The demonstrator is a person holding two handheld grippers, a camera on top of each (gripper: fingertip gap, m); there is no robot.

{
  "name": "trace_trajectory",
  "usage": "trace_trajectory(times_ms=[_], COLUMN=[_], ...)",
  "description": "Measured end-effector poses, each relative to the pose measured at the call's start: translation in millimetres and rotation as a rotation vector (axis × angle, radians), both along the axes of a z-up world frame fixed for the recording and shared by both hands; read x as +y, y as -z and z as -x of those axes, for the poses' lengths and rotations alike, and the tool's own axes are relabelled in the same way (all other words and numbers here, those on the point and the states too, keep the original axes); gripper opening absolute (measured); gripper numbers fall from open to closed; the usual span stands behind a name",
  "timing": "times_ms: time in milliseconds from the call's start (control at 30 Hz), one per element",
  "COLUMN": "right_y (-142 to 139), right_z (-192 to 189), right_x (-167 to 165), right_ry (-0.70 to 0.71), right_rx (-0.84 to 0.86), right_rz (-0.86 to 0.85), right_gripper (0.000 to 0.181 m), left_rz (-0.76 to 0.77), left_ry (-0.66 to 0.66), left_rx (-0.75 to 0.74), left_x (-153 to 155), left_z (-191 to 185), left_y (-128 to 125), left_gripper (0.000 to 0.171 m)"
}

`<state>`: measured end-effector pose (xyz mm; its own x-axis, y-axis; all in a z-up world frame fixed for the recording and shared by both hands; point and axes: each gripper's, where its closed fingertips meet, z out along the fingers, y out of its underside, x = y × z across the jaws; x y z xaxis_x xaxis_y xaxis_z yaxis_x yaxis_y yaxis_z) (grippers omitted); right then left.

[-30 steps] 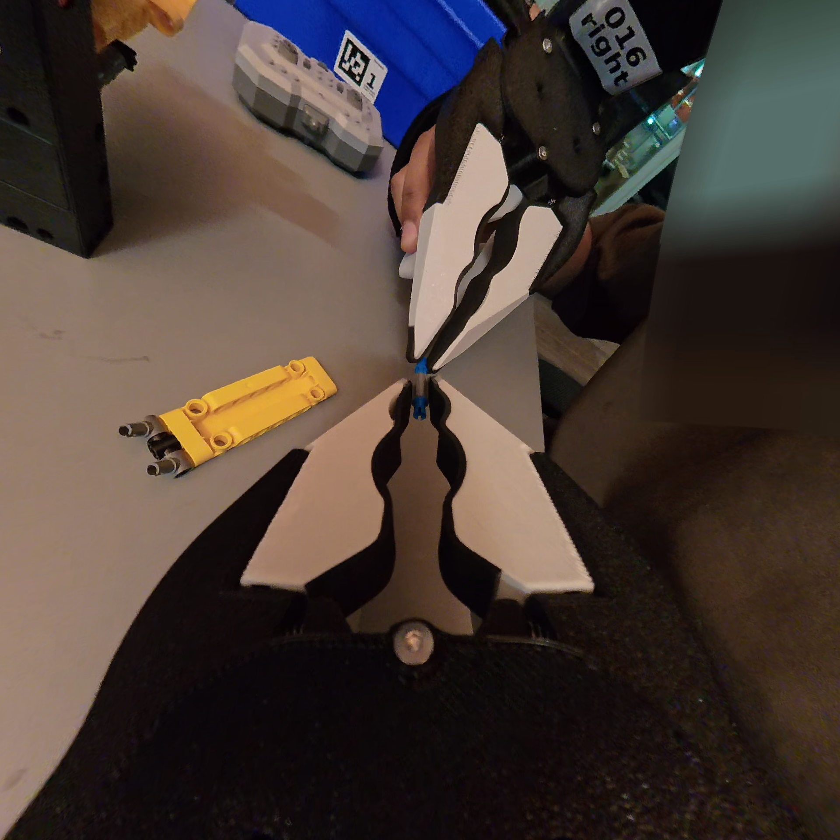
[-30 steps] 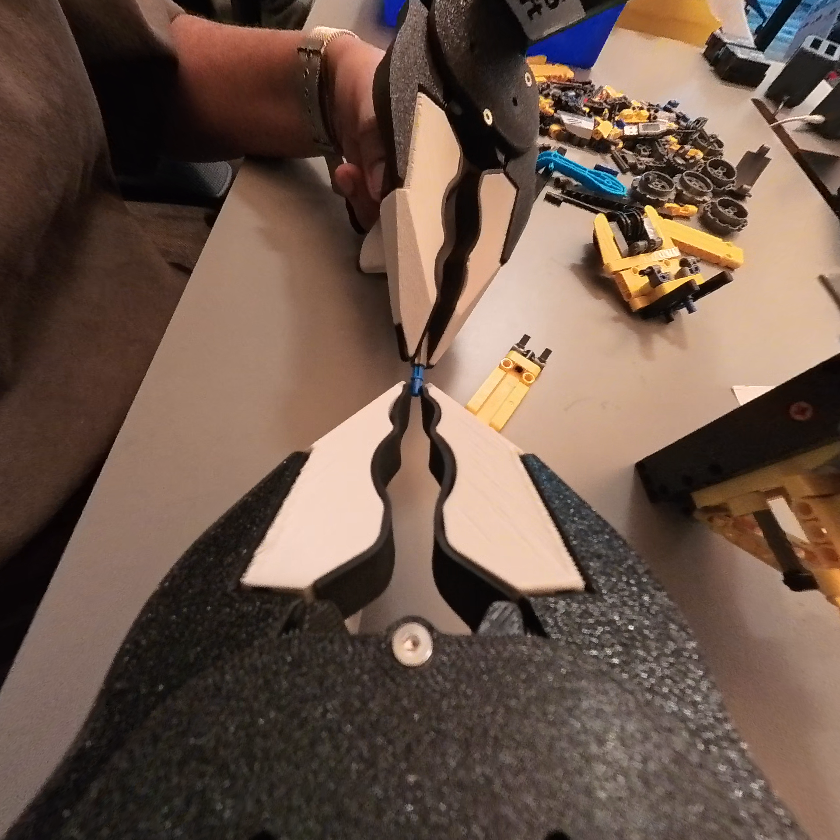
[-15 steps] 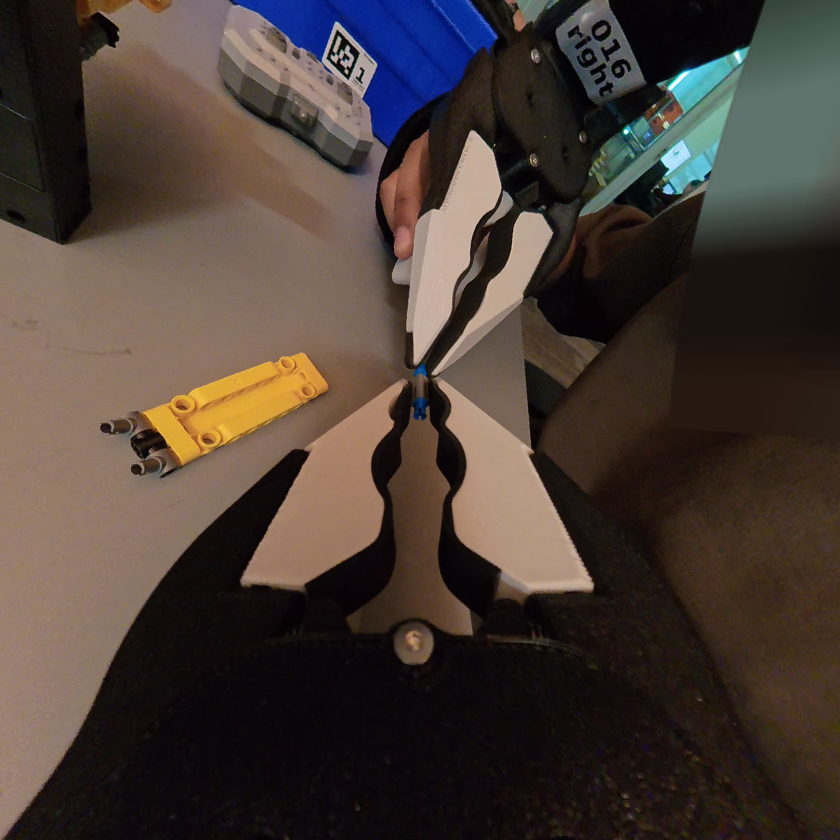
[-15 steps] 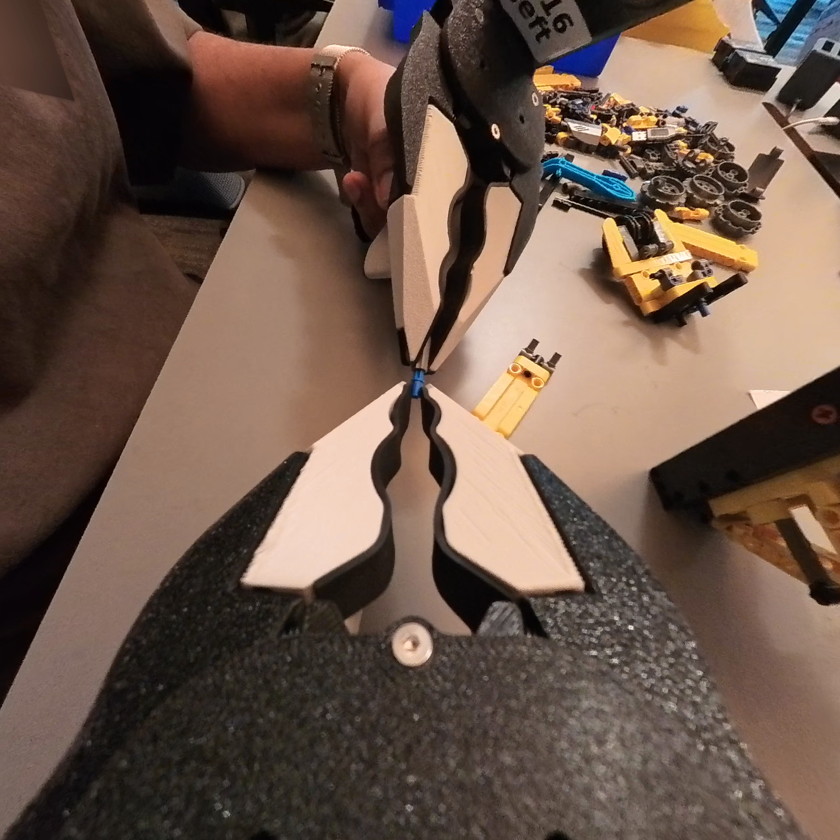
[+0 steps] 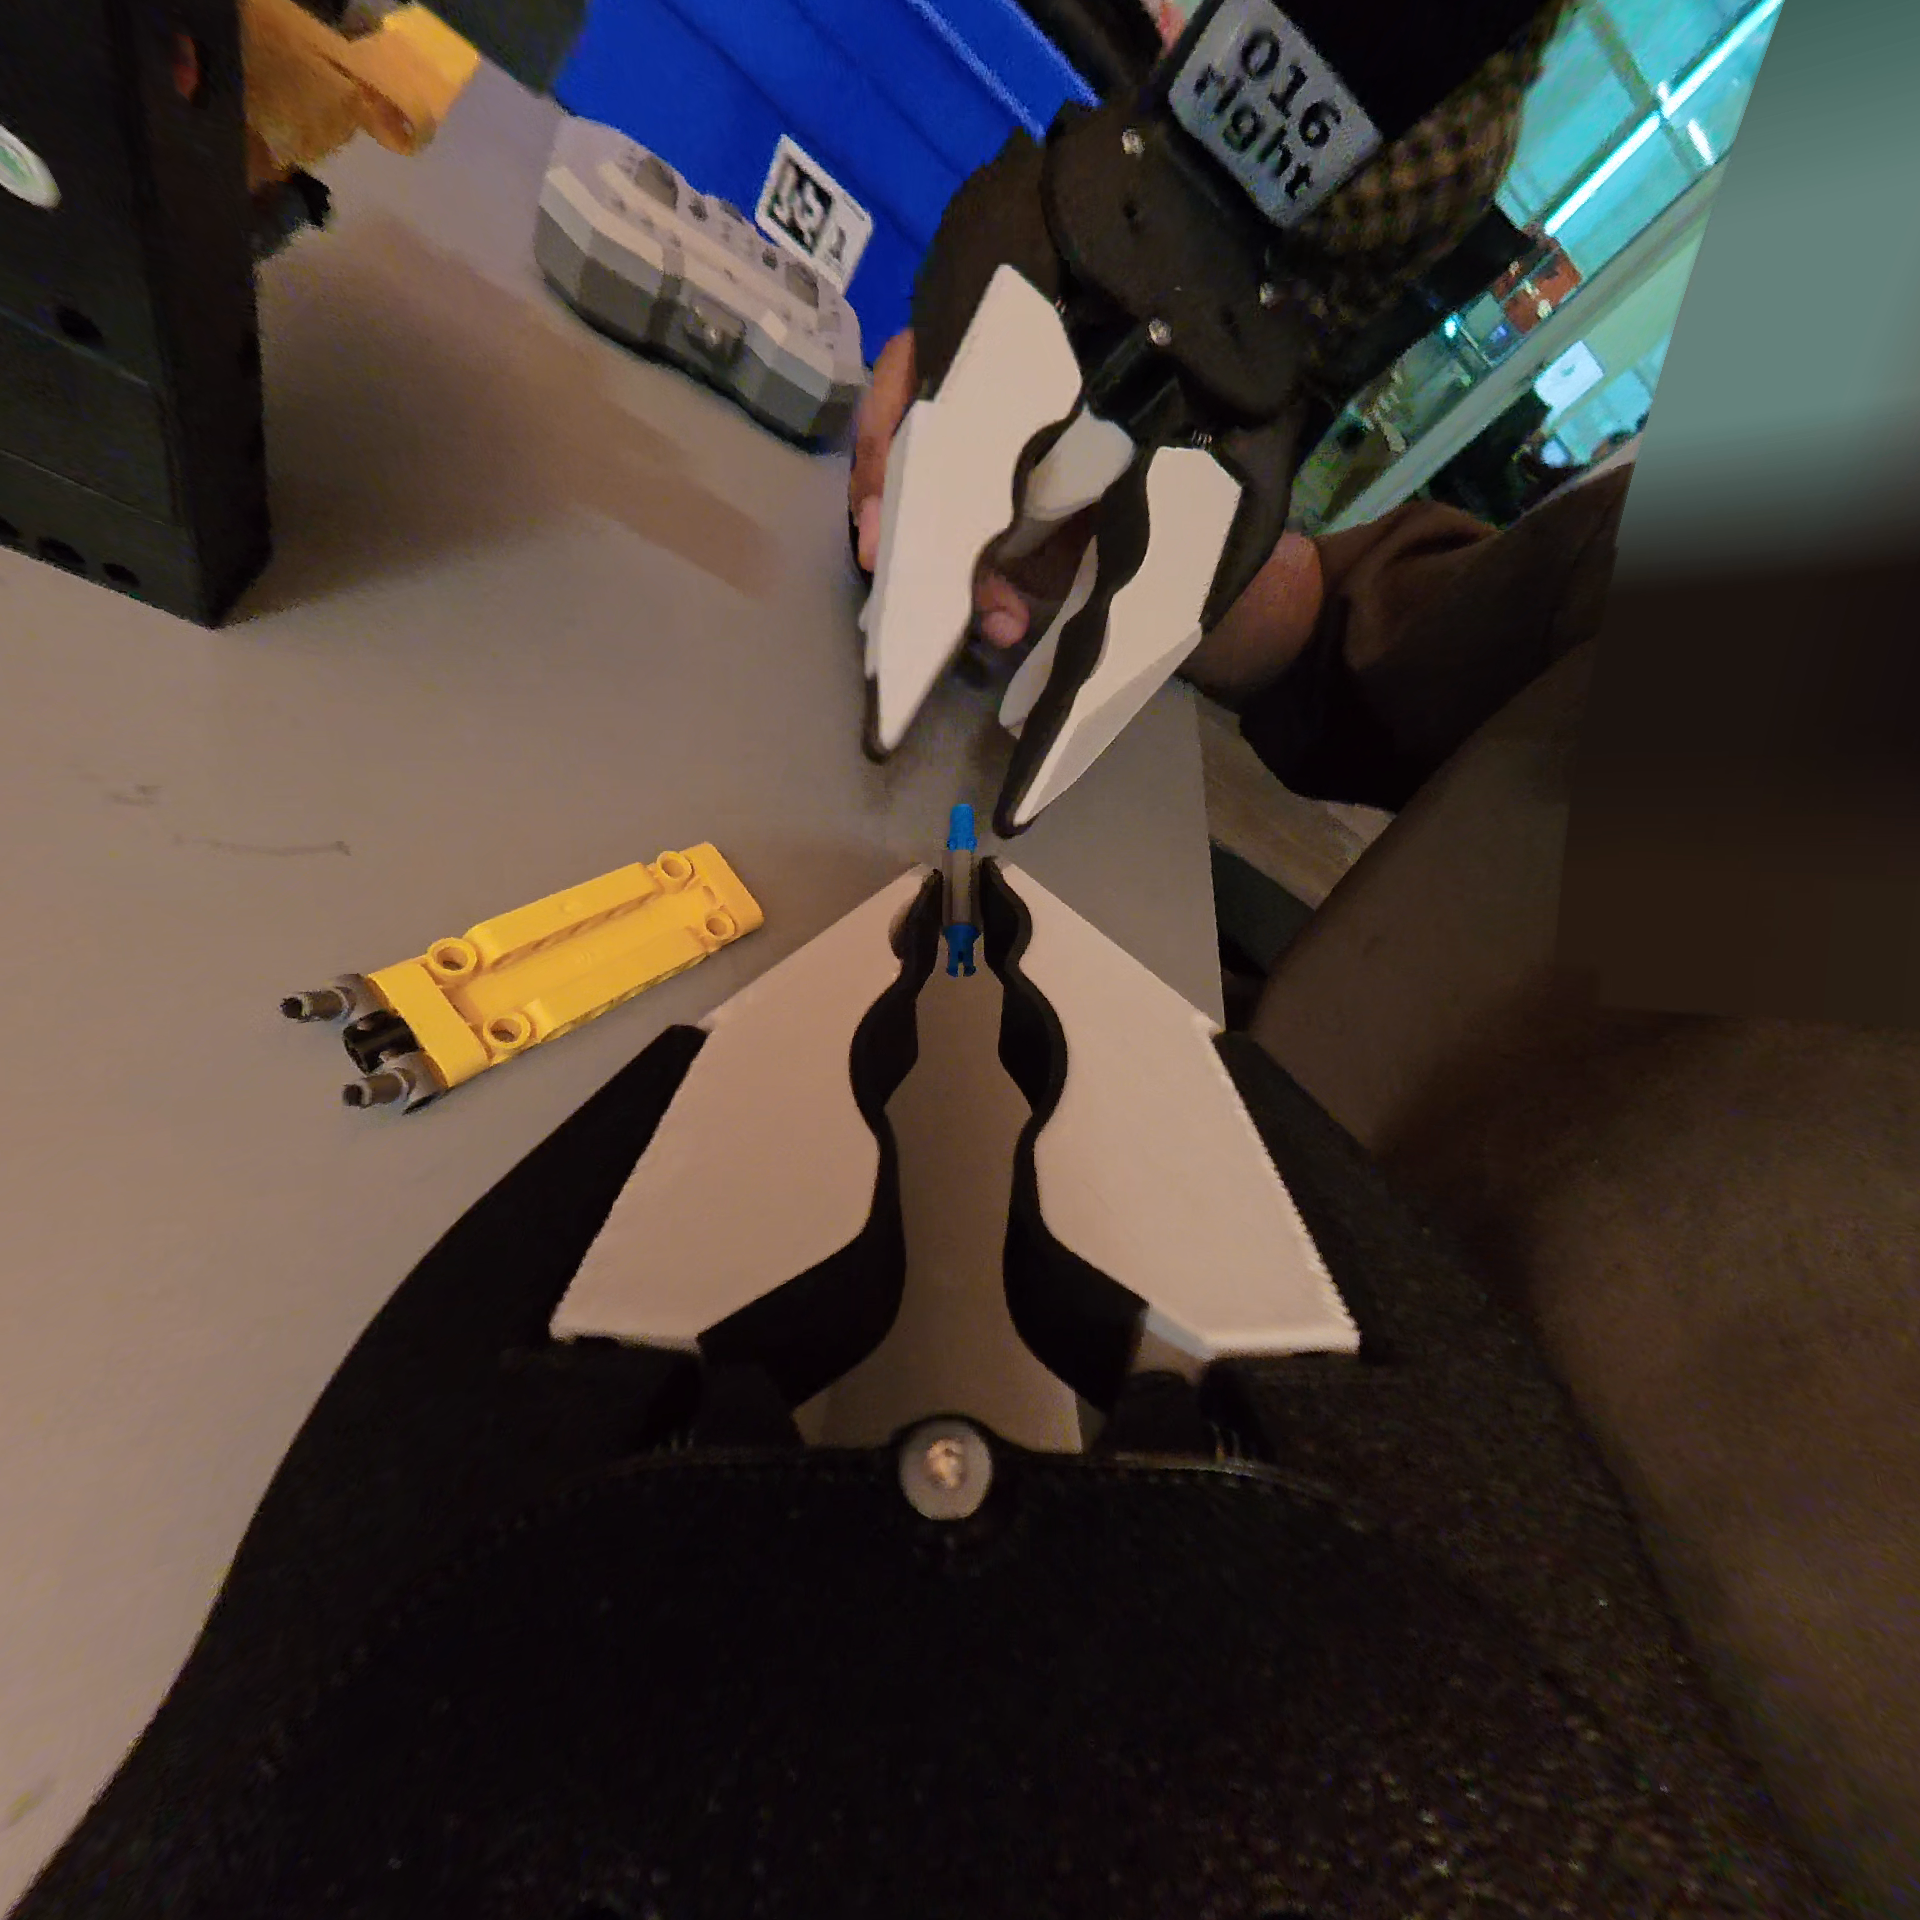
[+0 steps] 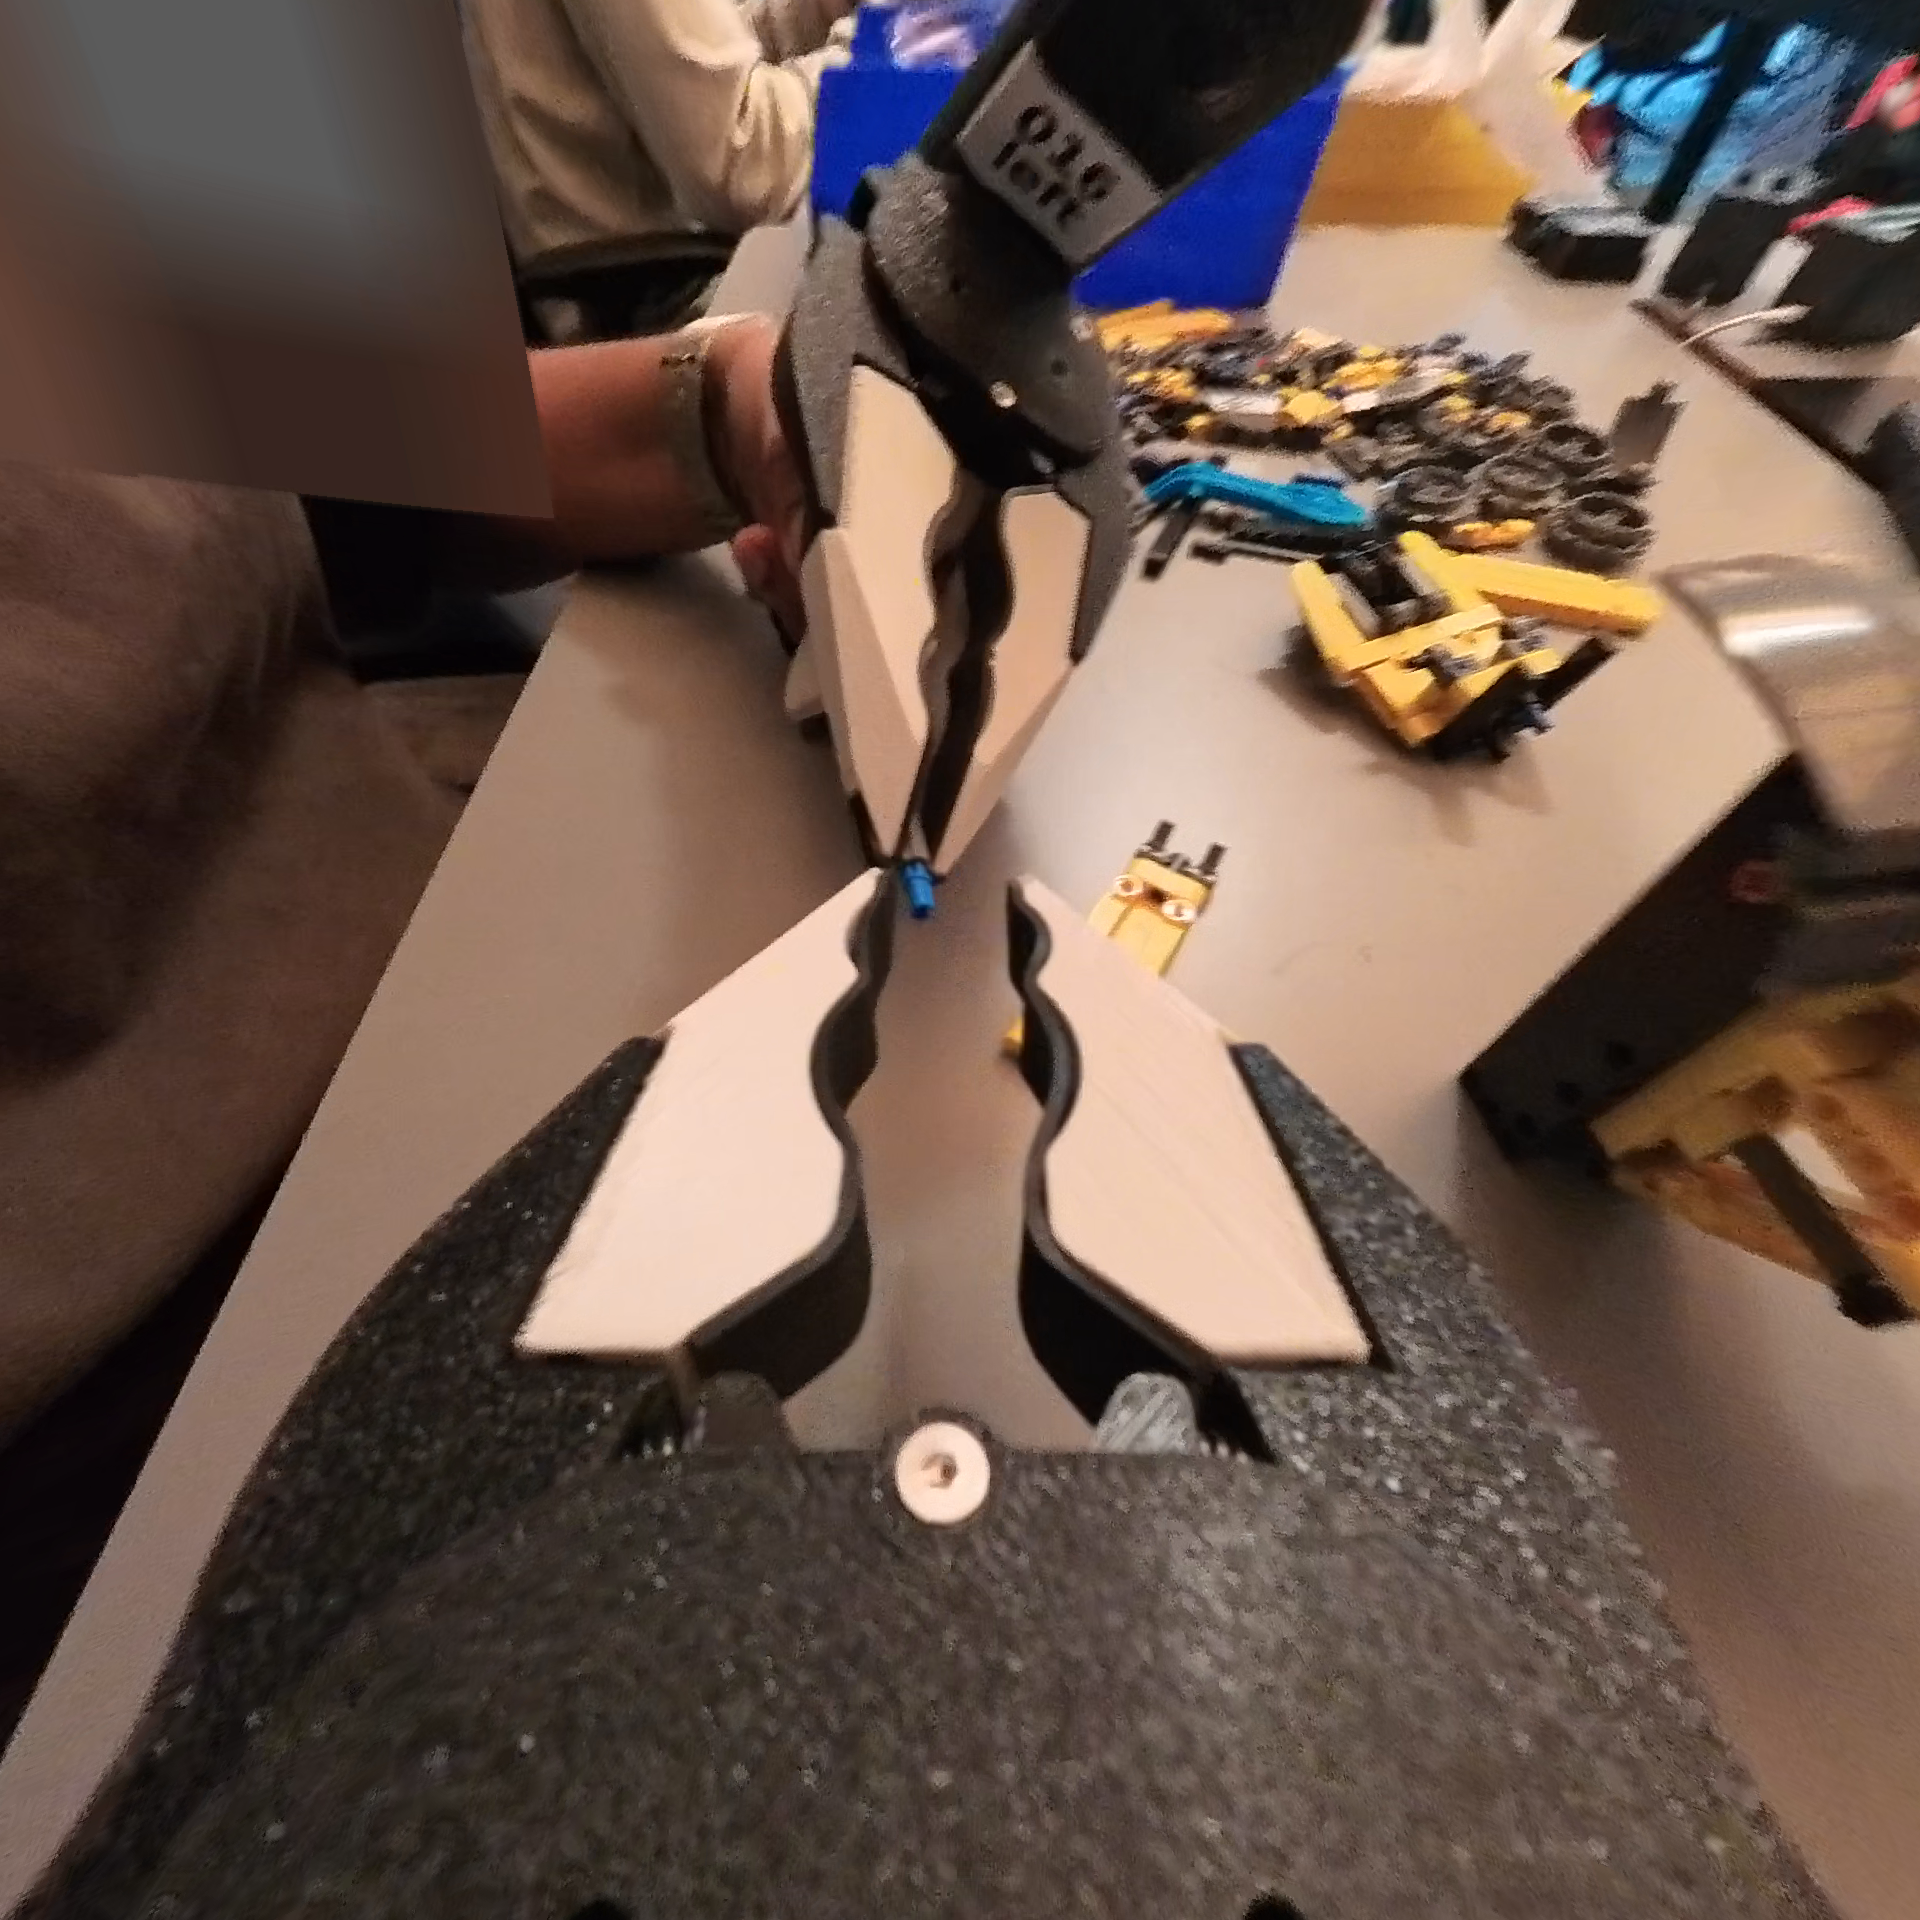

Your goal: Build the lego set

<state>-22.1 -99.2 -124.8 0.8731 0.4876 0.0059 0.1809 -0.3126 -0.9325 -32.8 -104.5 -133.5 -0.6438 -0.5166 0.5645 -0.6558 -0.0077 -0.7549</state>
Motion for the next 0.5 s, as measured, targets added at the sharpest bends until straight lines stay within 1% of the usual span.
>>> trace_trajectory(times_ms=[67,133,167,233,367,433,500], right_y=[-5.1,-7.7,-7.9,-8.3,-8.9,-10.4,-14.2], right_z=[-13.3,-22.7,-24.8,-24.5,-20.1,-23.1,-26.2], right_x=[3.5,6.6,7.5,8.7,10.9,12.8,13.5], right_ry=[0.059,0.106,0.120,0.130,0.134,0.164,0.193], right_rx=[-0.004,-0.020,-0.033,-0.064,-0.100,-0.114,-0.118], right_rz=[-0.042,-0.076,-0.085,-0.103,-0.123,-0.137,-0.156], right_gripper=[0.033,0.041,0.042,0.042,0.043,0.048,0.048], left_rz=[0.050,0.150,0.195,0.237,0.244,0.251,0.273], left_ry=[-0.074,-0.129,-0.135,-0.130,-0.107,-0.106,-0.111], left_rx=[-0.009,0.019,0.039,0.064,0.044,0.029,0.024], left_x=[7.8,16.1,18.3,18.4,11.2,11.2,13.6], left_z=[-10.4,-18.2,-19.3,-19.3,-16.3,-16.2,-16.9], left_y=[-7.5,-15.1,-17.3,-18.0,-21.9,-24.7,-27.5], left_gripper=[0.004,0.004,0.004,0.004,0.004,0.004,0.004])
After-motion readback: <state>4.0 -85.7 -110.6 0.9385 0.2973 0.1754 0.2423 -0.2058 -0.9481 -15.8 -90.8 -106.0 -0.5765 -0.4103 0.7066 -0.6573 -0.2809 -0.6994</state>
